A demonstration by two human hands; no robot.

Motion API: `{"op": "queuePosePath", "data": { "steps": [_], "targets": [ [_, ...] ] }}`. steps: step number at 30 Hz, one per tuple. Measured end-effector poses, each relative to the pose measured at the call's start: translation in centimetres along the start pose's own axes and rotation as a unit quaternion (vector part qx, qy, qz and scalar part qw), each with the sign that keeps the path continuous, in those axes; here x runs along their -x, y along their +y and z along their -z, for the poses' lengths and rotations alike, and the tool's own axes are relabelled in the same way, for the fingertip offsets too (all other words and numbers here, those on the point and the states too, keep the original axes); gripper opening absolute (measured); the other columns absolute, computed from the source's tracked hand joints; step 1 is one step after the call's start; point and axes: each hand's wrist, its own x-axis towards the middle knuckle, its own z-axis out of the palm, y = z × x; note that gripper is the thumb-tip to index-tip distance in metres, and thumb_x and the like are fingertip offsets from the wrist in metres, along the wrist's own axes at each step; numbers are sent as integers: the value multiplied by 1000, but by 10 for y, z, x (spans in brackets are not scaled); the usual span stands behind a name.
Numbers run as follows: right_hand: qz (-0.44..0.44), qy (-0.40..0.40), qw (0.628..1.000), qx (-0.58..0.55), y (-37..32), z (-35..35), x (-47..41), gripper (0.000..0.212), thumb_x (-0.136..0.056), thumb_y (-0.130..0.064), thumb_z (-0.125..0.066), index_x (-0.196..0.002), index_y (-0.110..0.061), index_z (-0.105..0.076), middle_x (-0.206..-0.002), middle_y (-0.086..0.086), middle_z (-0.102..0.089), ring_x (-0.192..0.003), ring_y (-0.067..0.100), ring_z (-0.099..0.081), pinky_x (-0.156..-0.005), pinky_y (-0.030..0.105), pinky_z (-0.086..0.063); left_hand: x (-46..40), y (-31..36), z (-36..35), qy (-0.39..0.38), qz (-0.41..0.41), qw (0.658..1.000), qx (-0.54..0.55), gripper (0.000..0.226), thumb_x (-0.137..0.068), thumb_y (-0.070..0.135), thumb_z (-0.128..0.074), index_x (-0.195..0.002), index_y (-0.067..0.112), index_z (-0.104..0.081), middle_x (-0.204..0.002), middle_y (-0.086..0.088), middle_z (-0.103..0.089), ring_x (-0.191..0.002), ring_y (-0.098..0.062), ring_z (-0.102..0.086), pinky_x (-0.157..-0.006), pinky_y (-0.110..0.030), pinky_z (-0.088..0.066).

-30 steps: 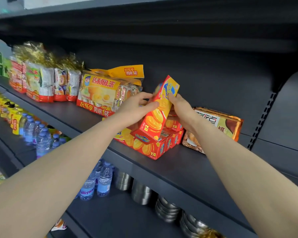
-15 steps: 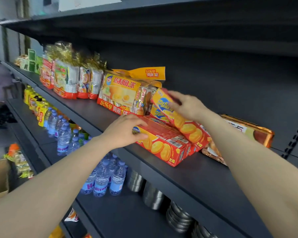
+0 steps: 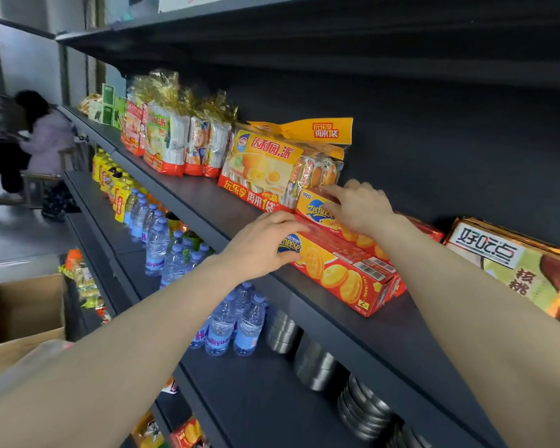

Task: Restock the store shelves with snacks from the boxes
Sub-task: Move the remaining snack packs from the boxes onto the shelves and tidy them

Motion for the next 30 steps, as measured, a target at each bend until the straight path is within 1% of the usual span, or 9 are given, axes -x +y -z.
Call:
{"op": "queuePosePath", "data": {
  "steps": [5,10,16,18,20,23,26,28,30],
  "targets": [
    [3,83,995,56,-19,9,19,46,-104,-45,-38,-146,-27,-44,-136,14,-50,-124,36,-47,-99,51,-39,19,-4,17,35,32,998,-41,50,-92,36,-66,-140,31,-52,-138,2,-49,-128,-22,-42,-103,-42,-42],
    [12,118,992,50,-60,16,46,45,-104,-43,-38,-143,-24,-49,-135,17,-53,-123,39,-47,-98,51,-38,67,-20,43,85,65,992,-65,48,-90,28,-68,-137,24,-57,-132,-3,-53,-121,-28,-47,-101,-38,-40],
    [60,151,987,-6,-151,6,93,38,-101,-37,-48,-132,-19,-59,-124,19,-60,-119,41,-51,-95,53,-40,162,-56,69,108,127,983,-75,45,-88,22,-70,-132,17,-60,-127,-10,-55,-115,-36,-51,-99,-43,-42],
    [89,172,981,-17,-189,-10,113,35,-97,-33,-52,-126,-16,-63,-117,20,-62,-113,42,-54,-91,53,-42,205,-71,72,109,159,978,-79,44,-88,21,-70,-130,17,-61,-127,-11,-55,-114,-37,-51,-98,-43,-42],
    [122,182,976,-17,-227,-36,136,33,-94,-31,-51,-119,-15,-65,-107,19,-62,-102,41,-57,-83,50,-44,250,-87,73,87,200,973,-81,42,-88,23,-69,-130,18,-61,-129,-12,-55,-114,-39,-51,-100,-45,-42],
    [158,158,975,-23,-283,-89,173,31,-91,-25,-52,-116,-13,-66,-102,18,-62,-89,40,-58,-73,47,-43,321,-114,65,38,268,960,-71,40,-87,26,-68,-126,21,-63,-126,-12,-57,-112,-39,-55,-100,-45,-43],
    [187,109,975,-47,-337,-150,214,32,-87,-20,-57,-117,-12,-65,-109,21,-62,-89,41,-59,-74,47,-44,393,-138,49,16,323,946,-33,38,-83,23,-64,-120,20,-67,-116,-13,-61,-105,-38,-60,-96,-43,-46],
    [214,73,973,-54,-369,-191,248,35,-85,-18,-58,-119,-14,-64,-112,20,-61,-91,41,-59,-75,47,-45,439,-149,35,9,374,927,-16,38,-86,17,-64,-123,19,-66,-122,-13,-61,-112,-36,-58,-98,-40,-44],
    [237,45,967,-79,-397,-229,282,38,-84,-16,-61,-122,-16,-62,-113,18,-61,-91,40,-60,-75,49,-47,485,-158,15,-10,425,905,-11,39,-89,17,-63,-127,22,-64,-128,-11,-60,-119,-33,-54,-99,-39,-43]
  ]
}}
